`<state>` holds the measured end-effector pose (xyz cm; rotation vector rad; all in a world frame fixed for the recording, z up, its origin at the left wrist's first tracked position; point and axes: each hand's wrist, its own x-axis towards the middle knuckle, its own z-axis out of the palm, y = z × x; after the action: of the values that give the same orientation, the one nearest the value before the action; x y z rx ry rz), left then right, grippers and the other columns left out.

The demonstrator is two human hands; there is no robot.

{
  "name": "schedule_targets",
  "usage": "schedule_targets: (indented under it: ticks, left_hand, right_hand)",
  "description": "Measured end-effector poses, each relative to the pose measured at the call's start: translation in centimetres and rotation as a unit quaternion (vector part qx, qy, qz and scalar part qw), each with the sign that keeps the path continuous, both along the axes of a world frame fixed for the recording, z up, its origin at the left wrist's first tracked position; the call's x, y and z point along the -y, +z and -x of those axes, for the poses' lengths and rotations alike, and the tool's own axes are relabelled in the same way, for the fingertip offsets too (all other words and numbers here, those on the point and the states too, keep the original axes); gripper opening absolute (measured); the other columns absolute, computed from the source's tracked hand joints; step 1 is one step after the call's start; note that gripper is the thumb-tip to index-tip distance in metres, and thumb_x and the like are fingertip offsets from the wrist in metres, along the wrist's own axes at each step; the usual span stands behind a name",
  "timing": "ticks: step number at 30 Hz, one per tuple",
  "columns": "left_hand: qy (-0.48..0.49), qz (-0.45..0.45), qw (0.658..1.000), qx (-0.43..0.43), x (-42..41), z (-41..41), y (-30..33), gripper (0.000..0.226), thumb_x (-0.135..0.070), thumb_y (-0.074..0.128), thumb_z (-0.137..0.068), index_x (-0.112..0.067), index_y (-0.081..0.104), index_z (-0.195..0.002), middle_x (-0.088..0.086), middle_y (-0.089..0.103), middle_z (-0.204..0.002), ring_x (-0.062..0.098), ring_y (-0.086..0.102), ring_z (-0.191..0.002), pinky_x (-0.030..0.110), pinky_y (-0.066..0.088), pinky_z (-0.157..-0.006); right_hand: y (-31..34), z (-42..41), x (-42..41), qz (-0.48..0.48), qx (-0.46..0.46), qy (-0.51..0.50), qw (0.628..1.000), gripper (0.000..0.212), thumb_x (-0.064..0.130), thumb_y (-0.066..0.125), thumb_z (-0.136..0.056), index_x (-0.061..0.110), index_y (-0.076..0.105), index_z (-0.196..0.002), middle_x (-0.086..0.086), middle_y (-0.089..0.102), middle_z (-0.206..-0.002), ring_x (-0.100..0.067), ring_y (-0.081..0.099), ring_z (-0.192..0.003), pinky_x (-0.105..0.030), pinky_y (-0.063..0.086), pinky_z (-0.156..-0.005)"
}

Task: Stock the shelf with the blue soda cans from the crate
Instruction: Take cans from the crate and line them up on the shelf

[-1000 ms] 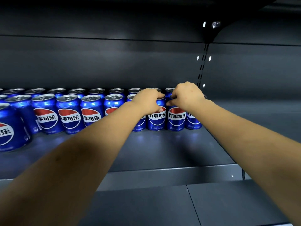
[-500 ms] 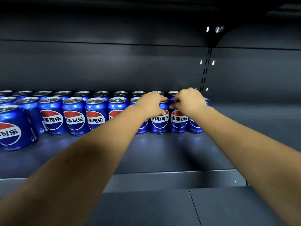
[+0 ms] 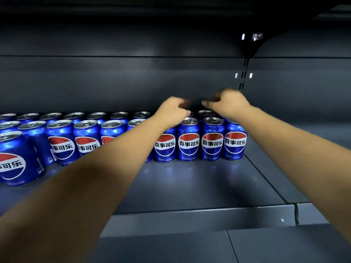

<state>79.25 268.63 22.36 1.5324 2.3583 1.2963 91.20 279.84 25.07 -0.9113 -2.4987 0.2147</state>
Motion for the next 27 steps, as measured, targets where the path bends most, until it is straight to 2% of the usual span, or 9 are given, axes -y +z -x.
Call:
schedule_targets:
  ticks: [3,6,10,13,15,17,22,24,27]
  left_hand:
    - [0.024,0.036,0.998,-0.048,-0.1,1.0,0.2,0.041,-0.007,0.053,-0.092,-0.013,0.055,-0.132,0.005,0.056,-0.135,0.020,0.050,-0.126,0.021,0.036,-0.098]
    - [0.051,0.082,0.992,-0.078,-0.5,2.2,0.5,0.042,-0.016,0.053,-0.095,-0.019,0.050,-0.136,0.002,0.050,-0.141,0.020,0.045,-0.129,0.019,0.032,-0.097]
    - [0.050,0.115,0.989,-0.084,-1.3,3.1,0.4,0.046,-0.027,0.059,-0.092,-0.018,0.050,-0.136,0.003,0.047,-0.143,0.021,0.044,-0.129,0.021,0.033,-0.096]
    - [0.018,0.132,0.989,-0.058,-2.1,3.4,0.2,0.045,-0.032,0.061,-0.090,-0.018,0.054,-0.133,0.001,0.051,-0.139,0.020,0.046,-0.126,0.021,0.033,-0.092]
    - [0.013,0.142,0.989,-0.041,-2.5,3.7,0.1,0.041,-0.032,0.062,-0.090,-0.017,0.059,-0.127,0.001,0.056,-0.134,0.018,0.050,-0.121,0.019,0.034,-0.088]
    - [0.018,0.144,0.988,-0.047,-2.7,3.9,0.0,0.036,-0.031,0.063,-0.089,-0.016,0.064,-0.122,0.003,0.060,-0.129,0.019,0.053,-0.117,0.021,0.037,-0.089]
    - [0.039,0.130,0.989,-0.053,-3.0,4.2,-0.3,0.033,-0.029,0.065,-0.088,-0.014,0.067,-0.118,0.003,0.064,-0.124,0.018,0.056,-0.113,0.018,0.036,-0.082]
    - [0.038,0.125,0.990,-0.050,-3.1,4.2,-0.4,0.033,-0.028,0.065,-0.088,-0.013,0.067,-0.118,0.003,0.064,-0.123,0.018,0.056,-0.112,0.018,0.036,-0.081]
    - [0.029,0.123,0.992,-0.019,-2.9,4.2,-0.3,0.033,-0.023,0.067,-0.087,-0.013,0.066,-0.118,0.000,0.064,-0.115,0.014,0.055,-0.105,0.018,0.036,-0.081]
  right_hand:
    - [1.9,1.2,-0.8,-0.001,0.039,0.002,0.999,0.041,0.039,0.056,-0.093,0.009,0.064,-0.119,-0.011,0.061,-0.123,-0.029,0.056,-0.112,-0.028,0.043,-0.086]
    - [1.9,3.0,-1.7,0.002,0.063,0.019,0.998,0.036,0.030,0.063,-0.090,0.008,0.065,-0.117,-0.011,0.062,-0.124,-0.028,0.056,-0.112,-0.031,0.044,-0.092]
    - [1.0,4.5,-2.9,0.026,0.102,0.034,0.994,0.037,0.030,0.068,-0.086,0.006,0.063,-0.114,-0.010,0.062,-0.118,-0.023,0.056,-0.097,-0.028,0.043,-0.080]
    - [0.6,4.8,-3.3,0.042,0.135,0.037,0.989,0.047,0.035,0.070,-0.083,0.006,0.058,-0.119,-0.011,0.059,-0.118,-0.025,0.055,-0.102,-0.028,0.039,-0.077]
    - [0.3,5.0,-3.5,0.050,0.150,0.041,0.987,0.047,0.034,0.073,-0.081,0.007,0.058,-0.117,-0.010,0.060,-0.113,-0.022,0.052,-0.093,-0.028,0.038,-0.075]
    - [-0.1,5.2,-3.7,0.052,0.147,0.047,0.987,0.043,0.031,0.073,-0.082,0.007,0.059,-0.114,-0.008,0.056,-0.102,-0.019,0.048,-0.088,-0.027,0.036,-0.072]
    - [-1.0,5.4,-4.5,0.064,0.111,0.037,0.991,0.036,0.033,0.077,-0.077,0.012,0.060,-0.101,-0.006,0.057,-0.095,-0.021,0.053,-0.085,-0.028,0.041,-0.070]
    - [-1.3,5.4,-4.7,0.071,0.104,0.032,0.992,0.037,0.035,0.077,-0.076,0.010,0.063,-0.100,-0.007,0.060,-0.096,-0.022,0.055,-0.085,-0.028,0.044,-0.071]
    - [-1.4,5.1,-4.6,0.078,0.100,0.042,0.991,0.043,0.036,0.074,-0.079,0.008,0.063,-0.109,-0.010,0.064,-0.109,-0.022,0.054,-0.088,-0.028,0.042,-0.073]
